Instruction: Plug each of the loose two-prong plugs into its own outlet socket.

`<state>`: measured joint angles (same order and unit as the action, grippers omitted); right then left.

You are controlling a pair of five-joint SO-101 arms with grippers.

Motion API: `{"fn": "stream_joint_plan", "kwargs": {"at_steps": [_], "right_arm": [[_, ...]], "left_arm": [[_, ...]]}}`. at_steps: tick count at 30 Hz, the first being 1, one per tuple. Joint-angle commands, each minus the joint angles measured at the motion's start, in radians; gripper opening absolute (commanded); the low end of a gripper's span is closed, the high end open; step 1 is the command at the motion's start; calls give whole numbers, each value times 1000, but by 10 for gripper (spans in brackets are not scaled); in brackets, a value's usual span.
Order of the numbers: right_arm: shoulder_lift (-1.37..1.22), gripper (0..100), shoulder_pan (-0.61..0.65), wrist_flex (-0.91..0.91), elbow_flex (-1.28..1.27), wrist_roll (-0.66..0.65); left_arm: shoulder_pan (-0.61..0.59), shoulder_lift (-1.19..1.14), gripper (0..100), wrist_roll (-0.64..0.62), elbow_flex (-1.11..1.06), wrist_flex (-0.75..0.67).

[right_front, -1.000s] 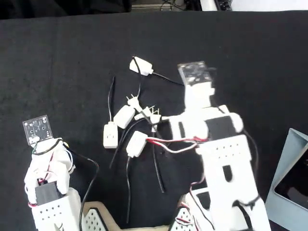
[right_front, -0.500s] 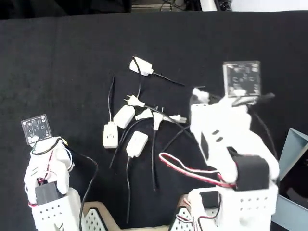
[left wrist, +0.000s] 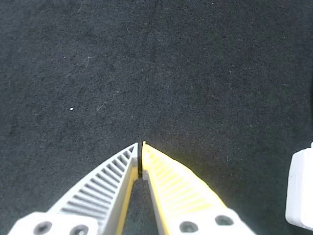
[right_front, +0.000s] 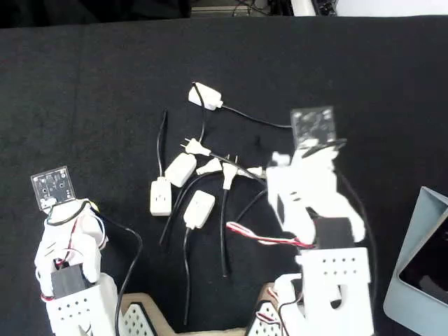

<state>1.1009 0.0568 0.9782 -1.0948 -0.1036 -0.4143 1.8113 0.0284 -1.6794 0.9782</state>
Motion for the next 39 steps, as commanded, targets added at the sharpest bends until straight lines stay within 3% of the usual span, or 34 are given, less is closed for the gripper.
{"fn": "stream_joint_plan", "kwargs": {"at_steps": [1, 8, 13, 32, 36, 39], "right_arm": [[7, 12, -9, 3, -68, -69], [4, 13, -6, 189, -97, -167], [-22, 14, -6, 226, -97, -215], [-748, 16, -6, 229, 242, -215], [-851, 18, -5, 230, 308, -161], [-912, 74, -5, 267, 357, -155]], "left_arm": [[5, 9, 30, 9, -10, -18], [5, 9, 30, 9, -10, -20], [5, 9, 30, 9, -12, -20], [5, 9, 30, 9, -19, -23], [5, 9, 30, 9, -19, -23], [5, 9, 30, 9, -19, -23]]}}
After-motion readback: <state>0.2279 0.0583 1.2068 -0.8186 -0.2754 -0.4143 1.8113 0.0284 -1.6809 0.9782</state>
